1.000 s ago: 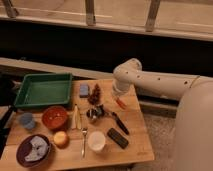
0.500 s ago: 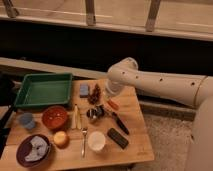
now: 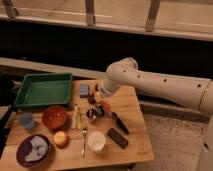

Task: Place pepper in metal cup

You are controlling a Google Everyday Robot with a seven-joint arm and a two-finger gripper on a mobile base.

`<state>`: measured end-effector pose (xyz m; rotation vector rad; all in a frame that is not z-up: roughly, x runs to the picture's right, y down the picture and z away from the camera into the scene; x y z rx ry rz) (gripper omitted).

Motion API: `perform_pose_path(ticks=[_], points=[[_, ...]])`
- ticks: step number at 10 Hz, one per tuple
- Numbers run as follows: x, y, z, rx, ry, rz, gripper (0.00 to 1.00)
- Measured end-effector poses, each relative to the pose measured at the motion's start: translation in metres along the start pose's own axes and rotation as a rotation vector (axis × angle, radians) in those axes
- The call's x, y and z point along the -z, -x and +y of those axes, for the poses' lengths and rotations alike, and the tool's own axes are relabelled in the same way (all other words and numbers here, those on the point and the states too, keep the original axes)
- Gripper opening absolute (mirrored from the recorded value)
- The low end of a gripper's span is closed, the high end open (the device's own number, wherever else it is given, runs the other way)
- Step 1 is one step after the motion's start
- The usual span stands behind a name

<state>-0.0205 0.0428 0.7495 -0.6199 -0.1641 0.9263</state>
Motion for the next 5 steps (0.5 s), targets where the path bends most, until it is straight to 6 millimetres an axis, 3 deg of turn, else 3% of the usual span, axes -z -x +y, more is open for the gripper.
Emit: perform_pose_path(ticks=[5], points=[[-0.009,0.022,0.064,0.135,0.123,-0.029,0.00]])
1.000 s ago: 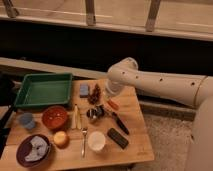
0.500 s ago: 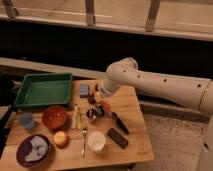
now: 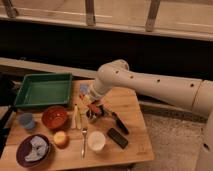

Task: Place pepper in metal cup

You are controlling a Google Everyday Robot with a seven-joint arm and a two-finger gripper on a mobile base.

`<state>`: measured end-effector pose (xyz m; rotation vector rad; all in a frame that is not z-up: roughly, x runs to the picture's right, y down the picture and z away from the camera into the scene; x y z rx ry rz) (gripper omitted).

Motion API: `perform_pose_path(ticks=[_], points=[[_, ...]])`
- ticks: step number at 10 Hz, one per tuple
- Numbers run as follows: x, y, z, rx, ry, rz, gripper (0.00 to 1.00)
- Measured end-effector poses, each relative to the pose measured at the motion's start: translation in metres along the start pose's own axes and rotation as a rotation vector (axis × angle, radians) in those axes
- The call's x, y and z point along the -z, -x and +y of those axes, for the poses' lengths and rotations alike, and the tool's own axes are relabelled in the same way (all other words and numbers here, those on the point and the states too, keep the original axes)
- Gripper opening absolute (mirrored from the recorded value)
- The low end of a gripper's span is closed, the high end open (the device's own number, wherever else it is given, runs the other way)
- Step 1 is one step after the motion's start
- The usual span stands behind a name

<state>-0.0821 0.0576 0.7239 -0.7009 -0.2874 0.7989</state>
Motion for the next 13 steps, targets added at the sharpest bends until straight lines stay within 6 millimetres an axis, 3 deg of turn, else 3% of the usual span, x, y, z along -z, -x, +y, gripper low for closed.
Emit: perform_pose_path(ticks=[4,11,13], points=[[-0.001,0.004,0.028,0.096,0.063,0.016,0.00],[-0.002,0.003,0.027,0.099,0.060,0.017,0.00],[-0.016,0.013,0.028,0.128,0.056,0.012,0.00]])
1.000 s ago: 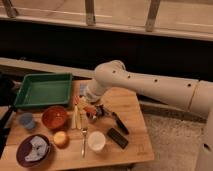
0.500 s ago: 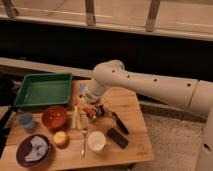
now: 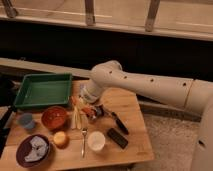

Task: Place pepper in metal cup

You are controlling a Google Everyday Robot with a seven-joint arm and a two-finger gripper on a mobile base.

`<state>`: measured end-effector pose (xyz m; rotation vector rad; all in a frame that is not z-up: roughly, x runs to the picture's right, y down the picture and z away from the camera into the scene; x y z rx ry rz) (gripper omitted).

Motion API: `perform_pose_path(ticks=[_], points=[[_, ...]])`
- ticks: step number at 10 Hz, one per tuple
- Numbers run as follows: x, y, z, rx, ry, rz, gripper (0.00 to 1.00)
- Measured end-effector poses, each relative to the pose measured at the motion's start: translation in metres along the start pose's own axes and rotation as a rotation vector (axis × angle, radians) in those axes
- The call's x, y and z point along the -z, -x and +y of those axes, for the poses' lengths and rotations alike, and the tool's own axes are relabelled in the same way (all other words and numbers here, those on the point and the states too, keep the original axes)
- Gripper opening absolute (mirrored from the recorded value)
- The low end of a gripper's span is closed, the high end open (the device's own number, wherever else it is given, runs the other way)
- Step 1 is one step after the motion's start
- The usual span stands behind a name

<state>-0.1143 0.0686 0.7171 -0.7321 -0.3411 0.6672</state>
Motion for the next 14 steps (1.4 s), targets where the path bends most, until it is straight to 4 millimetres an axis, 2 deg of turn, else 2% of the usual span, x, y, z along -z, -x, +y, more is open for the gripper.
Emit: perform_pose_path(ticks=[4,7,14], points=[[-0.022,0.008,-0.009,0.004,-0.004,-0.020,0.00],[-0.042,-0.004,-0.021,-0.036,0.004,-0.037,0.00],[-0.047,-0.012,-0.053,-0.096,-0.052,-0.049,0.00]])
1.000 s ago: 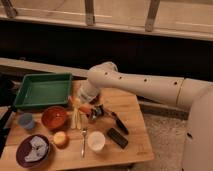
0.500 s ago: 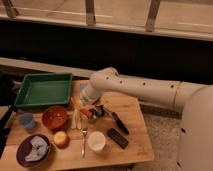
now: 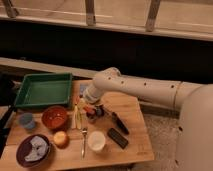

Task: Place pepper in metal cup

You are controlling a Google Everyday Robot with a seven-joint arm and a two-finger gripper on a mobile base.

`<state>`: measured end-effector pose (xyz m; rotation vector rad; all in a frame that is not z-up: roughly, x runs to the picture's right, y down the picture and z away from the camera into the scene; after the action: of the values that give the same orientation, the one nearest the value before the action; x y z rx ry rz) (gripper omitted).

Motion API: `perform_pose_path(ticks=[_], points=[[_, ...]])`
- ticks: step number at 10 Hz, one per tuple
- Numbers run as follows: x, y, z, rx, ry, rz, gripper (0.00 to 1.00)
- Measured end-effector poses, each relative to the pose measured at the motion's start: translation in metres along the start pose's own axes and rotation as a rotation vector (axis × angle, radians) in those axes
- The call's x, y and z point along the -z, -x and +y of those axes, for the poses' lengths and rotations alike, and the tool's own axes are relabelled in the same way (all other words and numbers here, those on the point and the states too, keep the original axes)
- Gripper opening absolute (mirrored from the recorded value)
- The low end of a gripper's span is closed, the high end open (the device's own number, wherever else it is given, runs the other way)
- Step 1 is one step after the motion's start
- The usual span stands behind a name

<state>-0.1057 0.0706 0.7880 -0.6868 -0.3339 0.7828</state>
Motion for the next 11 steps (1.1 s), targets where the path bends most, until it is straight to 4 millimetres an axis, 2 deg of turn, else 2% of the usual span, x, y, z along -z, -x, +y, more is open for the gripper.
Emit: perform_pose_path(ticks=[4,9,10,11], points=[[-0.011,-0.005,-0.007,-0.039,0.016,-0.035,0.00],[-0.024,-0.016,-0.005,-0.090,0.033,-0.068,0.00],[-0.025,-0.018,-0.006,-0.097,0.032,-0.067,0.01],[-0.025,-0.021,-0.007,-0.106,0.028,-0.065,0.07]])
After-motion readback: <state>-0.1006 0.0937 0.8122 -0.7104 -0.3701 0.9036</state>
